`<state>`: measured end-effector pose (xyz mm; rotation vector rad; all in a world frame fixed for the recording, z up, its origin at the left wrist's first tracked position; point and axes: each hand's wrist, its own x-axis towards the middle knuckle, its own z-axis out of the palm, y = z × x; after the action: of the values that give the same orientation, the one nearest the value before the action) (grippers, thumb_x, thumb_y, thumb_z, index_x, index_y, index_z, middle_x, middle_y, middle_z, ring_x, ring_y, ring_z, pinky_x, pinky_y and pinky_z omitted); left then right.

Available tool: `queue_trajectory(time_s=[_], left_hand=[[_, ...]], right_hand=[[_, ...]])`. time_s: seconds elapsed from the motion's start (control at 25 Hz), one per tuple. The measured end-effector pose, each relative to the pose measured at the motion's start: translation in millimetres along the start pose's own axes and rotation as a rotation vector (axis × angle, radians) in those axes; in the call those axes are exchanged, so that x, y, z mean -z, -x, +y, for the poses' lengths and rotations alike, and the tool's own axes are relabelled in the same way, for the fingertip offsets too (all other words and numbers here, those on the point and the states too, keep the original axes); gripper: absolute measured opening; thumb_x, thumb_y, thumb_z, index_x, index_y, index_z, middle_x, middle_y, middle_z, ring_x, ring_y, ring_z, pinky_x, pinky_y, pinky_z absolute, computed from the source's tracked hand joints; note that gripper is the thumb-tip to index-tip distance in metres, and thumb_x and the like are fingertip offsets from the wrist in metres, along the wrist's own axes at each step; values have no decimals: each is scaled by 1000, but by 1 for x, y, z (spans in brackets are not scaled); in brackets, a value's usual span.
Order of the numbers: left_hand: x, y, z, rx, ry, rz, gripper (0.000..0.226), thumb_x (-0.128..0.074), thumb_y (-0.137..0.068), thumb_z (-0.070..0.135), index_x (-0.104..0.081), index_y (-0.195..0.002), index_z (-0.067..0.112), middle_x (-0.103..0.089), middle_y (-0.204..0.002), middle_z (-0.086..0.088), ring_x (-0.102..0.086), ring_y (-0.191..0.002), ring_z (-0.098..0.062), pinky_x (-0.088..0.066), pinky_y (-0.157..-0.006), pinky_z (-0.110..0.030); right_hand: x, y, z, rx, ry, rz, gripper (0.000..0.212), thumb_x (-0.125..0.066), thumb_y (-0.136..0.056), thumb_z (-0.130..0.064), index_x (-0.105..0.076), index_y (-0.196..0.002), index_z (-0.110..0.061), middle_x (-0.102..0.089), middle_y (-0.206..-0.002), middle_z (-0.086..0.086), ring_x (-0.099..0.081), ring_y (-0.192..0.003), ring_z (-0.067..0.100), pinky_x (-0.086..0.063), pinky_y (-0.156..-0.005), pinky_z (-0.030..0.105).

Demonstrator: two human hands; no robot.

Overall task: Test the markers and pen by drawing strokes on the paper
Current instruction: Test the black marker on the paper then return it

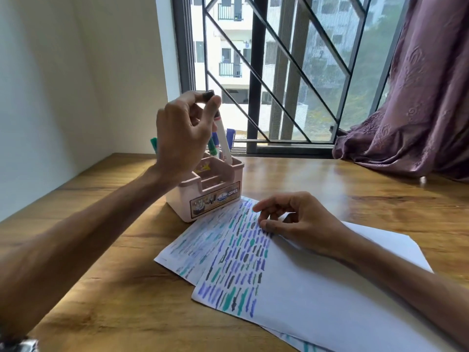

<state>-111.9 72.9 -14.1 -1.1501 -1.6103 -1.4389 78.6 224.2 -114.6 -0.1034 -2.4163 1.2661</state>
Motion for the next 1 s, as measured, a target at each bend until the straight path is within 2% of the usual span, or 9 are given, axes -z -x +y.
queue_trajectory(time_s=[0.12, 0.24, 0.32, 0.44, 0.8, 1.0], left_hand=[[-4, 8, -10, -4, -22, -85, 34, -67, -98, 34, -74, -111, 4, -77, -88, 5, -72, -70, 4, -54, -67, -8], [-6, 10, -15, 10, -166, -237, 34, -71, -94, 37, -75, -111, 8, -79, -89, 1, -73, -70, -4, -61, -70, -24], [-8, 12, -16, 45, -248, -306, 40, -75, -89, 40, -73, -114, 8, -79, -89, -2, -73, -74, -12, -62, -70, -29], [-8, 13, -18, 78, -241, -301, 48, -80, -86, 36, -67, -123, 9, -79, -87, -3, -75, -75, -12, -62, -73, -29], [-8, 14, -18, 65, -237, -261, 47, -80, -86, 33, -64, -123, 9, -79, -88, -3, -74, -73, -14, -61, -72, -27], [-9, 14, -19, 57, -242, -185, 44, -74, -91, 34, -60, -126, 11, -79, -90, -3, -75, -75, -15, -63, -73, -32]], right_hand=[[0, 0, 0, -1, 12, -4, 24, -78, -89, -4, -77, -112, -11, -79, -92, 8, -69, -76, 14, -57, -69, 30], [0, 0, 1, 18, 10, -2, 24, -79, -89, -3, -78, -111, -12, -79, -89, 6, -68, -75, 13, -56, -67, 27], [1, 0, 2, 19, 8, -3, 24, -79, -89, -3, -78, -111, -12, -79, -89, 6, -67, -74, 12, -56, -67, 27], [1, 0, 2, 20, 13, -3, 23, -78, -89, -3, -78, -111, -11, -79, -89, 6, -68, -74, 11, -54, -66, 23], [0, 1, -1, 22, 25, -5, 23, -77, -90, -2, -77, -112, -10, -79, -90, 5, -70, -74, 9, -53, -65, 17], [1, 2, -1, 29, 28, -10, 23, -77, -90, -2, -78, -112, -10, -79, -90, 5, -69, -74, 8, -52, -65, 15]])
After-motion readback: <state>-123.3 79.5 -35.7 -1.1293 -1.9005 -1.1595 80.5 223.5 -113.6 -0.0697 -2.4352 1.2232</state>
